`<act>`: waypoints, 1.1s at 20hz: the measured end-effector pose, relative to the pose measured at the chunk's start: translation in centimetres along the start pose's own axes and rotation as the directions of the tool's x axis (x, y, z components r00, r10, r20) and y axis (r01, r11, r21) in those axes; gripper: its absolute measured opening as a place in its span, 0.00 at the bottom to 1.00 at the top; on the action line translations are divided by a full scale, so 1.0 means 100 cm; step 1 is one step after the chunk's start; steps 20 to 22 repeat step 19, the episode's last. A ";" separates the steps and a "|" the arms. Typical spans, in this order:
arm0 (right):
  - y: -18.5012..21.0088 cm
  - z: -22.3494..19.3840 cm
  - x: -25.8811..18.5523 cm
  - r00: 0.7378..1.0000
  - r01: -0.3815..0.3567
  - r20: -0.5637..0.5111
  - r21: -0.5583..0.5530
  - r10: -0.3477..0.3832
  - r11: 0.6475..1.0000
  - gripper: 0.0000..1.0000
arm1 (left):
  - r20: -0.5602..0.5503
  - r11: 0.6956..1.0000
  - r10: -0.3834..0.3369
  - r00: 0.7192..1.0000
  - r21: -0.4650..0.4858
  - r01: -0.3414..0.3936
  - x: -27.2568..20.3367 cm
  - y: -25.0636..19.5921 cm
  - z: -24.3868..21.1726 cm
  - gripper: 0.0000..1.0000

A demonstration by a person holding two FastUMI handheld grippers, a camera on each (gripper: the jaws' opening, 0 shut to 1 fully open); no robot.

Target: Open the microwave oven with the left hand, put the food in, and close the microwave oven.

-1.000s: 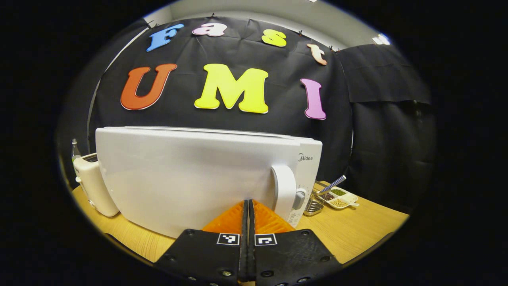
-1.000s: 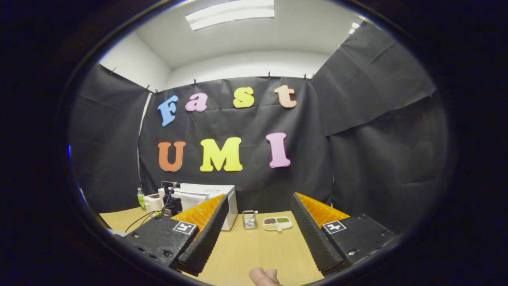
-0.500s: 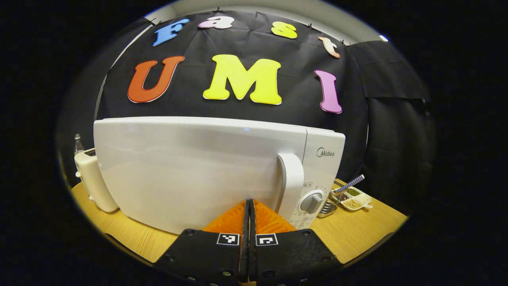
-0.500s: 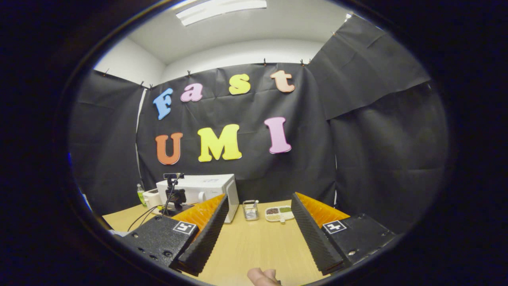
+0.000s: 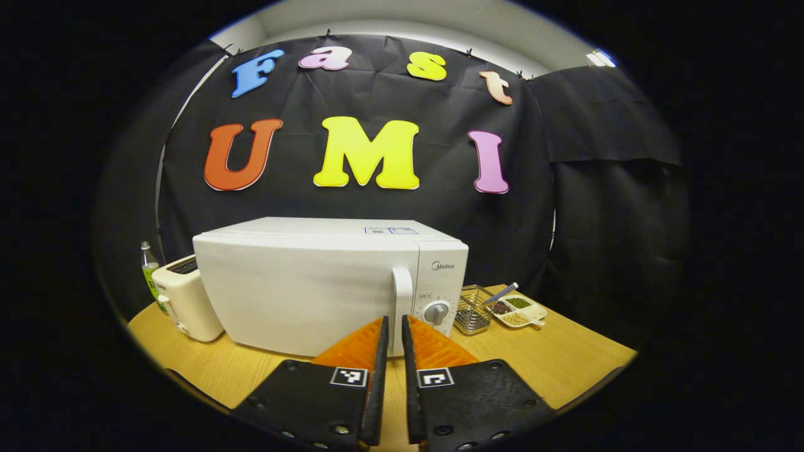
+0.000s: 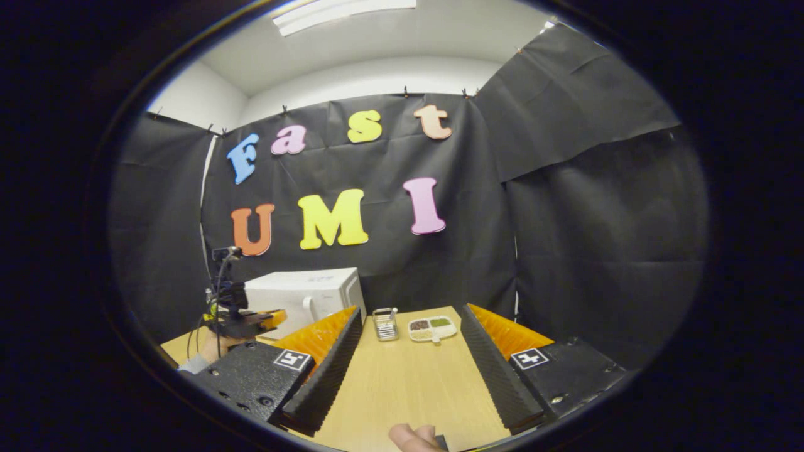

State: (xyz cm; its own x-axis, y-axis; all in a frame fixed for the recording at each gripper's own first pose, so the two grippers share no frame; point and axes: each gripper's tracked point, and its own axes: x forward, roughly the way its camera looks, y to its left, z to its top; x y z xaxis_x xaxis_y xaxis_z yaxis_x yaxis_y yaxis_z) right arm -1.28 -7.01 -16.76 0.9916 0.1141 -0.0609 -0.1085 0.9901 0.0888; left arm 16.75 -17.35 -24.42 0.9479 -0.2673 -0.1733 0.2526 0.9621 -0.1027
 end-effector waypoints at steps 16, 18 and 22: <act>0.027 0.045 -0.067 0.997 0.019 0.075 -0.033 -0.016 0.999 0.91 | 0.161 0.992 0.100 0.982 0.060 -0.111 -0.279 -0.036 0.119 0.93; 0.030 0.049 -0.073 0.997 0.017 0.080 -0.029 -0.015 0.999 0.91 | 0.208 0.992 0.103 0.973 0.047 -0.115 -0.300 -0.038 0.132 0.93; 0.031 0.051 -0.075 0.997 0.016 0.082 -0.028 -0.013 0.999 0.91 | 0.222 0.992 0.108 0.969 0.045 -0.121 -0.308 -0.037 0.136 0.93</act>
